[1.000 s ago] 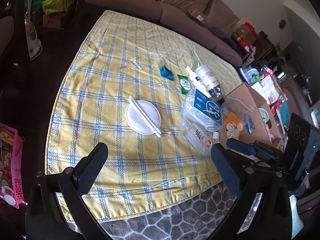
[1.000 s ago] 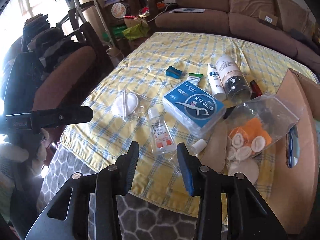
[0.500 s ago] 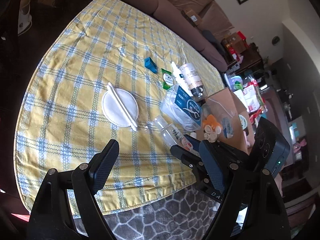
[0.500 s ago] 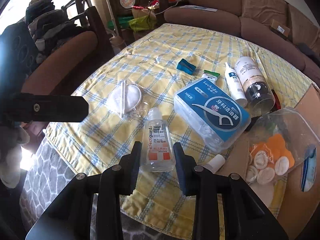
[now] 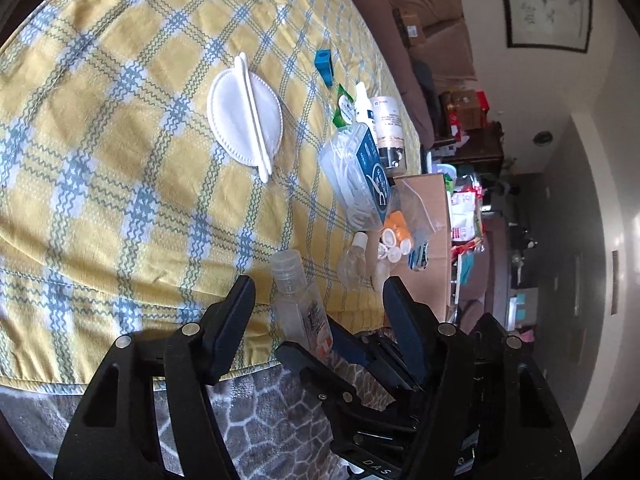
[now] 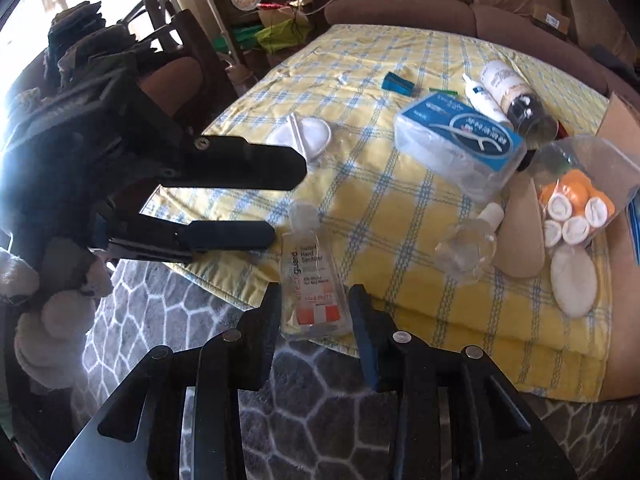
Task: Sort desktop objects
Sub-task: 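Carry the sanitizer bottle into the cardboard box and release it with the right gripper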
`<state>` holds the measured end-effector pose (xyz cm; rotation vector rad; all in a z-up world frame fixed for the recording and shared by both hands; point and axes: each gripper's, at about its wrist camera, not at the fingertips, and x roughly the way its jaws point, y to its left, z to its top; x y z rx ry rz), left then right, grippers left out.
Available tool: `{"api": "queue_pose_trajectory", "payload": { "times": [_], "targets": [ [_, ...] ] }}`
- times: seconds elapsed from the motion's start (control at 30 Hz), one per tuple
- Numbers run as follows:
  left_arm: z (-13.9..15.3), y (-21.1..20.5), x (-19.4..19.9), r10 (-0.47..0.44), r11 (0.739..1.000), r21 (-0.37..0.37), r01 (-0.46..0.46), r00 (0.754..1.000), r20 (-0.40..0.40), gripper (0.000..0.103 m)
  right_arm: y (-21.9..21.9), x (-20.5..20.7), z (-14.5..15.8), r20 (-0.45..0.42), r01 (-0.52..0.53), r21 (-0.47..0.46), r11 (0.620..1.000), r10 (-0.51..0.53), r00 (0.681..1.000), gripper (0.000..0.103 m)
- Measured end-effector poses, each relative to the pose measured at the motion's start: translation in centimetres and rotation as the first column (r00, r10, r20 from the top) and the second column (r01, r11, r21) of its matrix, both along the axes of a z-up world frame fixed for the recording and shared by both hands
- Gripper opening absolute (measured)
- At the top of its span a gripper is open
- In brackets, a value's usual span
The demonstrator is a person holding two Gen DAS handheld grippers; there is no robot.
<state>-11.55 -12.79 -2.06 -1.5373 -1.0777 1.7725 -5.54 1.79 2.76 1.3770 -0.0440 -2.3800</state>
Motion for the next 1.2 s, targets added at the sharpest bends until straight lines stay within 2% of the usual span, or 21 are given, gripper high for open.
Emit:
{"api": "queue_pose_trajectory", "payload": {
  "times": [0.03, 0.13, 0.2, 0.3, 0.37, 0.4, 0.47, 0.5, 0.53, 0.67, 0.77, 0.83, 0.93, 1.1, 1.2],
  "targets": [
    [0.0, 0.1, 0.0, -0.001, 1.000, -0.004, 0.001, 1.000, -0.001, 0.063, 0.2, 0.1, 0.2, -0.028, 0.012, -0.012, 1.000, -0.012, 1.000, 0.036],
    [0.0, 0.7, -0.1, -0.019, 0.999, -0.029, 0.019, 1.000, -0.011, 0.063, -0.2, -0.3, 0.1, -0.017, 0.012, -0.006, 1.000, -0.012, 1.000, 0.037],
    [0.0, 0.9, -0.2, -0.026, 0.999, -0.034, 0.025, 1.000, -0.013, 0.063, -0.8, -0.3, 0.4, -0.033, -0.012, 0.024, 1.000, 0.013, 0.999, 0.033],
    [-0.1, 0.9, -0.1, -0.027, 0.999, -0.026, 0.027, 1.000, -0.009, 0.062, -0.8, 0.4, 1.3, -0.048, -0.024, -0.061, 0.998, 0.021, 0.999, 0.032],
    [0.0, 1.2, 0.0, -0.036, 0.999, 0.000, 0.036, 0.999, -0.006, 0.059, -0.3, 0.6, 1.9, -0.030, 0.000, -0.165, 0.986, -0.005, 1.000, 0.032],
    [0.1, 1.5, 0.2, -0.048, 0.999, 0.024, 0.049, 0.999, -0.004, 0.053, 0.0, 0.7, 2.1, -0.013, 0.019, -0.224, 0.974, -0.023, 1.000, 0.032],
    [0.4, 2.1, 0.3, -0.065, 0.997, 0.035, 0.066, 0.998, -0.020, 0.039, 0.2, 0.9, 2.5, 0.001, 0.044, -0.280, 0.959, -0.046, 0.999, 0.032],
    [0.7, 2.2, 0.4, -0.066, 0.997, 0.031, 0.068, 0.997, -0.037, 0.026, 0.0, 1.1, 2.9, -0.011, 0.040, -0.281, 0.959, -0.045, 0.999, 0.032],
    [1.1, 2.2, 0.4, -0.063, 0.998, 0.026, 0.064, 0.997, -0.052, 0.018, -0.3, 1.4, 3.3, -0.028, 0.032, -0.266, 0.963, -0.041, 0.999, 0.032],
    [2.7, 2.6, 0.5, -0.089, 0.995, 0.043, 0.094, 0.991, -0.104, 0.020, -0.7, 2.2, 4.5, -0.067, 0.015, -0.213, 0.977, -0.030, 0.997, 0.032],
    [5.9, 4.0, 1.0, -0.139, 0.990, 0.006, 0.144, 0.965, -0.224, 0.020, 0.0, 2.8, 6.2, -0.110, 0.011, -0.196, 0.981, -0.034, 0.993, 0.032],
    [8.0, 5.6, 1.2, -0.168, 0.985, -0.022, 0.169, 0.946, -0.279, 0.020, 1.1, 3.1, 7.7, -0.135, 0.017, -0.179, 0.984, -0.042, 0.990, 0.032],
    [10.2, 9.2, 0.6, -0.215, 0.975, -0.013, 0.220, 0.933, -0.289, 0.020, 4.1, 3.7, 9.9, -0.171, 0.045, -0.161, 0.986, -0.073, 0.983, 0.032],
    [14.4, 19.2, -1.2, -0.341, 0.938, -0.052, 0.343, 0.881, -0.328, 0.020, 12.7, 3.6, 13.9, -0.205, 0.141, -0.156, 0.978, -0.172, 0.963, 0.032],
    [15.1, 25.7, -3.4, -0.404, 0.914, -0.107, 0.391, 0.858, -0.317, 0.021, 18.3, 2.1, 15.0, -0.177, 0.223, -0.148, 0.963, -0.248, 0.952, 0.032]
  ]
}}
